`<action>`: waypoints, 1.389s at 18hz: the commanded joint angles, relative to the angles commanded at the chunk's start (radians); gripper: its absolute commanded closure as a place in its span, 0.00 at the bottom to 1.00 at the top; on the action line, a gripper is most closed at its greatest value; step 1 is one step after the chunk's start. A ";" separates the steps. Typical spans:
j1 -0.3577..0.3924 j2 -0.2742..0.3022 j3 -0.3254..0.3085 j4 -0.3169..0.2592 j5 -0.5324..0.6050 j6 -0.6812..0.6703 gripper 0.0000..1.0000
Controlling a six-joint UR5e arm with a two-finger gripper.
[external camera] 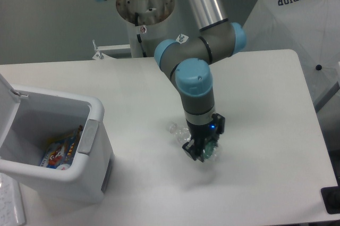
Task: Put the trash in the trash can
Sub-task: 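Lift the green-labelled bottle and carry it over the trash bin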
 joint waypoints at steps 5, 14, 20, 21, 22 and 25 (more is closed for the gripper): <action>-0.014 -0.002 0.149 0.005 -0.005 0.080 0.37; -0.086 0.031 0.217 0.009 -0.006 0.313 0.37; -0.113 0.064 0.263 0.008 -0.006 0.308 0.37; -0.120 0.072 0.264 0.008 -0.008 0.301 0.37; -0.127 0.075 0.264 0.008 -0.008 0.286 0.37; -0.140 0.104 0.267 0.008 -0.006 0.189 0.37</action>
